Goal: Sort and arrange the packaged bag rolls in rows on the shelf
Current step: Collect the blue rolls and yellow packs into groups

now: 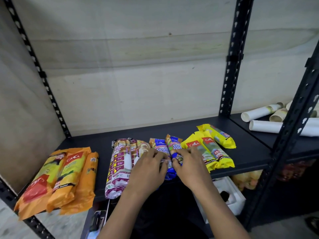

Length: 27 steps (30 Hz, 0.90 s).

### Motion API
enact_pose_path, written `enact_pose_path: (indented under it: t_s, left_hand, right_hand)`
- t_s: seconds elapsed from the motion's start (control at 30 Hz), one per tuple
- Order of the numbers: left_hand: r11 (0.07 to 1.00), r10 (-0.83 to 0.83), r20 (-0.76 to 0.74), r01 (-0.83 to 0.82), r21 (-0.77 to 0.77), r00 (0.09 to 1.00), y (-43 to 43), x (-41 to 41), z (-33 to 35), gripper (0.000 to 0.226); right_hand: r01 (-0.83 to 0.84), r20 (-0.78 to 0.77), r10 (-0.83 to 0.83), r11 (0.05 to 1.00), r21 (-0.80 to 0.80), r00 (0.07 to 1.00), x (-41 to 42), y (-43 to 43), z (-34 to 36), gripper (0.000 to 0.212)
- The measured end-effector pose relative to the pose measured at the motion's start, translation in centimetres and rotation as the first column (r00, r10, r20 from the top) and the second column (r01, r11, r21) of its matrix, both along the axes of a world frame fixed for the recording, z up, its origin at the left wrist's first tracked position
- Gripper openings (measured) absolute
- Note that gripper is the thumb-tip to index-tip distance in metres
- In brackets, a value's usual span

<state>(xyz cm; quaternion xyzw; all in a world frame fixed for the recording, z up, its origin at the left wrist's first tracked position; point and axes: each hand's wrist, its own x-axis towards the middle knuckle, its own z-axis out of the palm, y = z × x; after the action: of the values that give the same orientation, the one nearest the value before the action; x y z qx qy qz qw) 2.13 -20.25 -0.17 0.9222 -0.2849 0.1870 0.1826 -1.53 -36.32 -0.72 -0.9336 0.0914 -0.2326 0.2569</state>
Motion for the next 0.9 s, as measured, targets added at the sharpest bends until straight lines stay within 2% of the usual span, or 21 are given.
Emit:
enact_pose_path:
  t_s: [0.07, 0.13, 0.2, 0.27, 0.43, 0.53, 0.6, 0.73, 0.9]
  left_hand:
    - [1.000, -0.008, 0.010, 0.008, 0.003, 1.000, -0.1, 0.1, -0.2, 0.031]
    - [1.000, -0.010, 0.013, 0.010, -0.005, 1.000, 0.0, 0.2, -0.4, 0.031]
    - [1.000, -0.006, 0.012, 0.006, -0.009, 1.000, 0.1, 0.4, -0.6, 0.031]
    - [1.000, -0.005, 0.020, 0.005, -0.019, 1.000, 0.1, 0.3, -0.8, 0.032]
    - [0.998, -0.006, -0.004, 0.006, -0.067, 1.000, 0.0, 0.1, -0.9, 0.029]
    - [0.996, -0.010, -0.011, 0.009, -0.093, 1.000, -0.2, -0.1, -0.9, 0.028]
    - [0.994, -0.019, -0.025, 0.016, -0.109, 1.000, -0.2, -0.1, -1.0, 0.027]
    - [0.992, -0.032, -0.042, 0.027, -0.122, 0.999, -0.1, 0.2, -1.1, 0.027]
    - [0.993, -0.029, -0.041, 0.024, -0.117, 0.999, 0.0, 0.1, -1.2, 0.026]
  right_hand:
    - [-0.031, -0.028, 0.031, 1.000, 0.005, 0.999, -0.1, -0.4, 0.5, 0.044]
    - [-0.039, 0.032, 0.038, 0.999, 0.034, 0.999, 0.0, -1.8, 1.4, 0.043]
    - [0.008, 0.143, -0.014, 0.999, 0.042, 0.990, 0.7, -4.9, 2.5, 0.037]
    - [0.085, 0.139, -0.095, 0.994, 0.073, 0.986, 2.0, -9.6, 3.2, 0.031]
    - [0.239, -0.123, -0.239, 0.971, -0.020, 0.963, 5.1, -18.6, 3.4, 0.048]
    - [0.194, -0.354, -0.203, 0.979, -0.062, 0.913, 6.0, -20.4, 2.9, 0.061]
    - [0.135, -0.423, -0.135, 0.990, -0.030, 0.896, 6.0, -20.4, 2.7, 0.064]
    - [0.093, -0.312, -0.065, 0.993, 0.073, 0.948, 5.6, -20.1, 2.5, 0.051]
    - [0.143, -0.174, -0.118, 0.980, 0.140, 0.978, 4.2, -20.3, 2.0, 0.047]
